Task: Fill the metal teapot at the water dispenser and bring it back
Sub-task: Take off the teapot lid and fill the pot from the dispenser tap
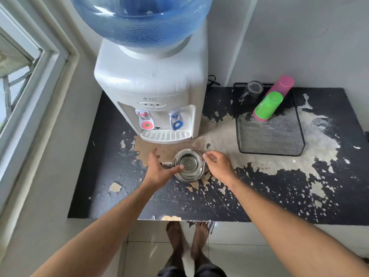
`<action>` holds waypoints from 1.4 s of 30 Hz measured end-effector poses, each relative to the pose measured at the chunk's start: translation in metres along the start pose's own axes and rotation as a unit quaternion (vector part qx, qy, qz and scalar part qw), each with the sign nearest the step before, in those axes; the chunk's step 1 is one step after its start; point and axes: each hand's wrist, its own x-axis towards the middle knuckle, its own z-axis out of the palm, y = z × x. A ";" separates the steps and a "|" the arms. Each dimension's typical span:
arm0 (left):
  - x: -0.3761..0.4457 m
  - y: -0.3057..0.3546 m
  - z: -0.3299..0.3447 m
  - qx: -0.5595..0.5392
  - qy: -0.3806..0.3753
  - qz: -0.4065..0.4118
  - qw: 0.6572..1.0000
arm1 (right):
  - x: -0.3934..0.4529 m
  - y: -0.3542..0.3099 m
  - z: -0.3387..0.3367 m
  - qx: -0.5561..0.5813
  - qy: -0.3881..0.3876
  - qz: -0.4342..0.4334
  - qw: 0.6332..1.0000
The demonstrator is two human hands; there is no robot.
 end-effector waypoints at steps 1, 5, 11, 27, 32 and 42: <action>0.000 -0.003 0.001 -0.043 -0.003 -0.033 0.998 | -0.001 0.002 0.000 0.020 -0.023 0.011 0.999; -0.002 -0.013 0.009 -0.159 -0.054 -0.119 0.979 | -0.001 0.008 0.006 0.066 -0.082 0.034 0.994; -0.011 -0.013 0.026 -0.220 -0.108 -0.131 0.961 | 0.000 0.005 0.020 0.163 -0.075 0.072 0.981; 0.017 0.021 0.003 -0.376 -0.083 -0.111 0.916 | 0.020 -0.051 0.027 0.194 -0.022 0.044 0.980; 0.029 0.023 0.000 -0.382 -0.075 -0.104 0.915 | 0.028 -0.061 0.032 0.184 -0.007 0.032 0.982; 0.046 0.024 0.003 -0.403 -0.055 -0.073 0.911 | 0.039 -0.070 0.038 0.163 0.011 0.018 0.986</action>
